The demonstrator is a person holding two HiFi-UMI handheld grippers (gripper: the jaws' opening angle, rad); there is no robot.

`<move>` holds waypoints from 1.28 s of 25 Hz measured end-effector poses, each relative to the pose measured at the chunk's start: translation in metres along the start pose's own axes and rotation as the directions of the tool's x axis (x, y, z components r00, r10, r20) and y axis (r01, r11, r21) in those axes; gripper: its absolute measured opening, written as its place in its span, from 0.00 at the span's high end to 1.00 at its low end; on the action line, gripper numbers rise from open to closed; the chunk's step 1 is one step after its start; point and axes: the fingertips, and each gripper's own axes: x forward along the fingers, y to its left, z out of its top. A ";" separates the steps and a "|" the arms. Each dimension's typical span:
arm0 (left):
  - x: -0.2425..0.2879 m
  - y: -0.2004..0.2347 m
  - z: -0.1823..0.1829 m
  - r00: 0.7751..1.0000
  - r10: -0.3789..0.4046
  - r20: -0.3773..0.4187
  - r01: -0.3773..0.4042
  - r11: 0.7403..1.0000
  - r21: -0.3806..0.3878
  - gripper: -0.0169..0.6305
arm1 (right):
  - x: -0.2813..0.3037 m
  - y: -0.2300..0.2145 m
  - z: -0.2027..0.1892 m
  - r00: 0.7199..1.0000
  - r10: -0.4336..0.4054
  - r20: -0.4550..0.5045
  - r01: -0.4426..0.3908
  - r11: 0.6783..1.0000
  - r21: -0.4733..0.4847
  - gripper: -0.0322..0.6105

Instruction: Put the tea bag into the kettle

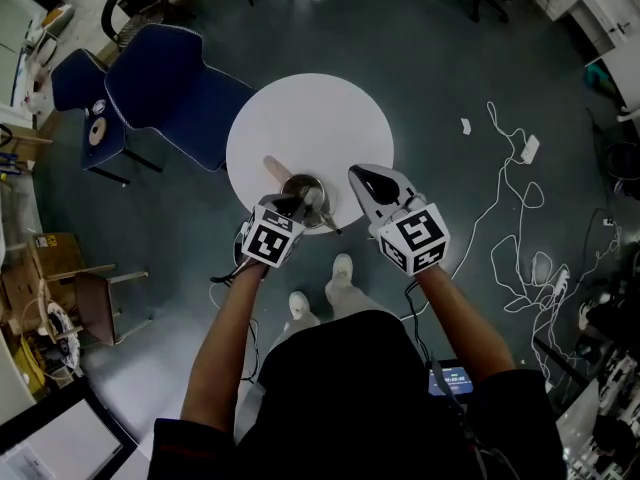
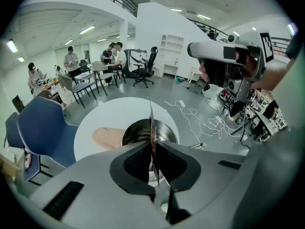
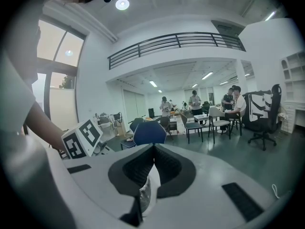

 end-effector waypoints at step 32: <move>0.019 0.004 -0.002 0.999 -0.044 -0.028 0.044 0.999 -0.004 0.86 | 0.010 -0.006 -0.025 0.999 0.009 -0.053 -0.008 1.000 0.026 0.92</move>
